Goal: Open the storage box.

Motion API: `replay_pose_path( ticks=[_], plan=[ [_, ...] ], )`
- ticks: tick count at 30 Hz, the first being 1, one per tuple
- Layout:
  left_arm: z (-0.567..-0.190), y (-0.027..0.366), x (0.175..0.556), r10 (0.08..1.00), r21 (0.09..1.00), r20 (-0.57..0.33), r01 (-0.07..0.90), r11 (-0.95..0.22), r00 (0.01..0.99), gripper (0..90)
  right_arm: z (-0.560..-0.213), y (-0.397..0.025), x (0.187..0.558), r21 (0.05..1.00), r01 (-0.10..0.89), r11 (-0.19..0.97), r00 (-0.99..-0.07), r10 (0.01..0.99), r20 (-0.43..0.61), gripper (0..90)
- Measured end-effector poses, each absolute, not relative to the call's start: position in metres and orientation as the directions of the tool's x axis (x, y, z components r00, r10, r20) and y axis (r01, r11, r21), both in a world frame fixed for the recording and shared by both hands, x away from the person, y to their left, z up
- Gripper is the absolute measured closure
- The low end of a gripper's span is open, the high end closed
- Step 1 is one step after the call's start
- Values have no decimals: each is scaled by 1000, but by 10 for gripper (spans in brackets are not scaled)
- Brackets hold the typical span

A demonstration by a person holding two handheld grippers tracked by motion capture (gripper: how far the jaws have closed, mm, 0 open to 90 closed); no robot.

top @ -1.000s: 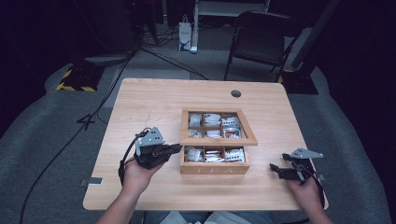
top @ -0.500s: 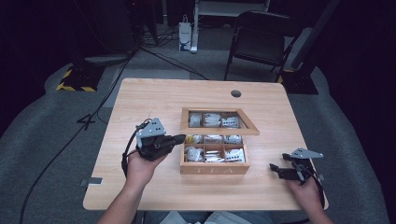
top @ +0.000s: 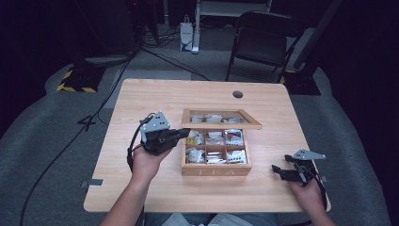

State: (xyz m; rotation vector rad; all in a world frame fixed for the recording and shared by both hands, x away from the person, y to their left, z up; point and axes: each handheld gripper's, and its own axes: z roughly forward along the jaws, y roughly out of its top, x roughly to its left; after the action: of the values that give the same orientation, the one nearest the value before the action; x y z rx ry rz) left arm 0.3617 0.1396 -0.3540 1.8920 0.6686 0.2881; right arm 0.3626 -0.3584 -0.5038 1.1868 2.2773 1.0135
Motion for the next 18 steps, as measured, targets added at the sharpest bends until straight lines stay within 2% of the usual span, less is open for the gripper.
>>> replay_pose_path(
  ticks=[12, 13, 18],
  plan=[
    [-351, 134, 373, 575, 906, -92, 308, -291, 813, 900, -503, -358, 362, 746, 545, 383, -574, 819, -1, 256],
    [-350, 134, 374, 570, 905, -91, 307, -296, 817, 899, -503, -358, 361, 748, 543, 382, -581, 814, 5, 298],
    [-349, 136, 376, 557, 905, -91, 302, -300, 826, 899, -498, -354, 359, 738, 556, 383, -614, 788, 54, 365]
  ],
)
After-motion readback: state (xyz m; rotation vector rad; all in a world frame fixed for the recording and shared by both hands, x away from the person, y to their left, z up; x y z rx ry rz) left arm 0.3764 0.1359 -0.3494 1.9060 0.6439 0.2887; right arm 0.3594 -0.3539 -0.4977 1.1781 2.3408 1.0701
